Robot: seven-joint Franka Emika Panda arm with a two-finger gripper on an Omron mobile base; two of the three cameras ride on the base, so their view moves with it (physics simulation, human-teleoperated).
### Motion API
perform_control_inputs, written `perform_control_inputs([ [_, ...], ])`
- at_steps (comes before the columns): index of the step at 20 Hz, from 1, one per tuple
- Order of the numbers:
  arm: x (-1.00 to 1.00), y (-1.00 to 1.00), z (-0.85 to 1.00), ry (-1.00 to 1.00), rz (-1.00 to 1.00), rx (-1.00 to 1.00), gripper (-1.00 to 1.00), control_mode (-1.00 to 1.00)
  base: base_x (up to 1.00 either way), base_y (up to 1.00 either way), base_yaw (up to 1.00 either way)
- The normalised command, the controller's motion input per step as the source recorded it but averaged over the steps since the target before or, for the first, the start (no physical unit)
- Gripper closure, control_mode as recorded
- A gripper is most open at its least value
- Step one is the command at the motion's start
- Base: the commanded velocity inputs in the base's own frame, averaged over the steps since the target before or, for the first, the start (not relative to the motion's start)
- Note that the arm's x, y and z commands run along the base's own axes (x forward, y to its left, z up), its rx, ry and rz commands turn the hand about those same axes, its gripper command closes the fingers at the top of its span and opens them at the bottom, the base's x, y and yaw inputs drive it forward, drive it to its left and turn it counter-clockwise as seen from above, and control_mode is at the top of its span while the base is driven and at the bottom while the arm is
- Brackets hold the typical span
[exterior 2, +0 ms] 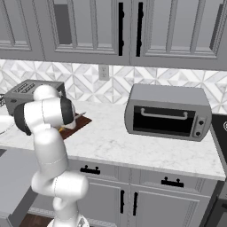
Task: Pick up the knife from the drawer and place it on the cutting board. Then place the meat from the plate to the cutting board.
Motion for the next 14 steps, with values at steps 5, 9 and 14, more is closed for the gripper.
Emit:
perform_control_inputs([
  [5, 0.00, 0.10, 0.00, 0.00, -0.01, 0.00, 1.00, -1.00, 0.00, 0.00, 0.00],
  [9, 0.00, 0.00, 0.00, 0.00, 0.00, 0.00, -1.00, -1.00, 0.00, 0.00, 0.00],
  [14, 0.00, 0.00, 0.00, 0.00, 0.00, 0.00, -1.00, -1.00, 0.00, 0.00, 0.00],
])
